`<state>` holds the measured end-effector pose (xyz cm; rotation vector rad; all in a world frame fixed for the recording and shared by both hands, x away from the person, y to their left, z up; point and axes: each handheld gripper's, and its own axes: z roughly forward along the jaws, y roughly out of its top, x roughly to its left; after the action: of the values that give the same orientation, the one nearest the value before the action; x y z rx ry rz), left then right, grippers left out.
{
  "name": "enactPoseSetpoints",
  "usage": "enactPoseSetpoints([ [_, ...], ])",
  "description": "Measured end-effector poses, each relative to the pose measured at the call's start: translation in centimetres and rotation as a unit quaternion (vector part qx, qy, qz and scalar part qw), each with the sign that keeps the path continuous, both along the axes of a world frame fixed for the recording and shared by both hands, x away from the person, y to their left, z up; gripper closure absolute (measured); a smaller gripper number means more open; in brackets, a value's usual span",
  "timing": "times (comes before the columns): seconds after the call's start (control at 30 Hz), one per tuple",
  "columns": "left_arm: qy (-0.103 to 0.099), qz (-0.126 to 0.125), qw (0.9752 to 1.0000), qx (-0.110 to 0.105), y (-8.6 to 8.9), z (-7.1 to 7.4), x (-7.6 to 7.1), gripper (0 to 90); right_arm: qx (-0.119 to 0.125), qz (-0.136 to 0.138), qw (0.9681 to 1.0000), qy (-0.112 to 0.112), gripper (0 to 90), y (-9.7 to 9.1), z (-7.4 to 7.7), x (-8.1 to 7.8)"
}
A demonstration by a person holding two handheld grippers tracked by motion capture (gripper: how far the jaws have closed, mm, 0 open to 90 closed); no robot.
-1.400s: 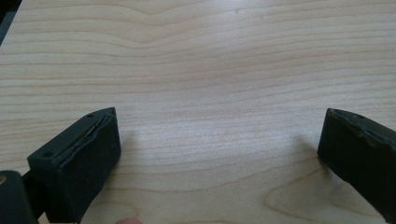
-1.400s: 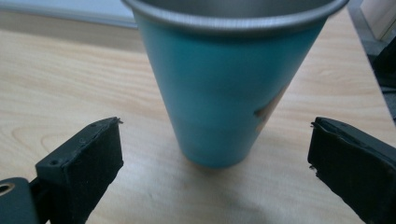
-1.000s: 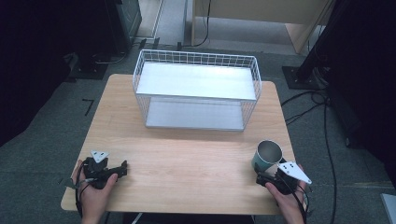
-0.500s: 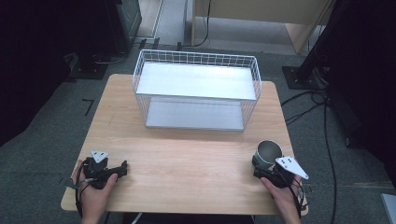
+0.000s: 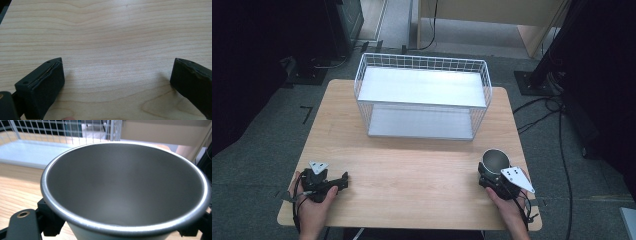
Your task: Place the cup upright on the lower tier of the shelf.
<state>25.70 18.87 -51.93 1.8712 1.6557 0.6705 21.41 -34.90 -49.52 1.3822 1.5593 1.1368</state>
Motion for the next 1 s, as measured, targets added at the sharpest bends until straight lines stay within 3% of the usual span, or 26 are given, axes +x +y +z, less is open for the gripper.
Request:
enactPoseSetpoints([
  [0.2,0.0,0.0,1.0,0.0,0.0,0.0,0.0,0.0,0.013,0.013,0.9998,-0.011,15.2,0.7,1.5,-0.3],
  [0.5,0.001,0.006,1.0,0.0,0.0,0.0,0.0,0.0,0.025,0.047,0.998,-0.035,15.2,3.2,5.3,0.0],
  [0.7,0.001,0.006,1.0,0.0,0.0,0.0,0.0,0.0,0.04,0.062,0.9959,-0.053,15.2,4.8,7.9,1.1],
  [1.0,0.001,0.006,1.0,0.001,0.1,0.0,0.0,0.0,0.03,0.078,0.994,-0.071,15.3,6.8,10.8,2.8],
])
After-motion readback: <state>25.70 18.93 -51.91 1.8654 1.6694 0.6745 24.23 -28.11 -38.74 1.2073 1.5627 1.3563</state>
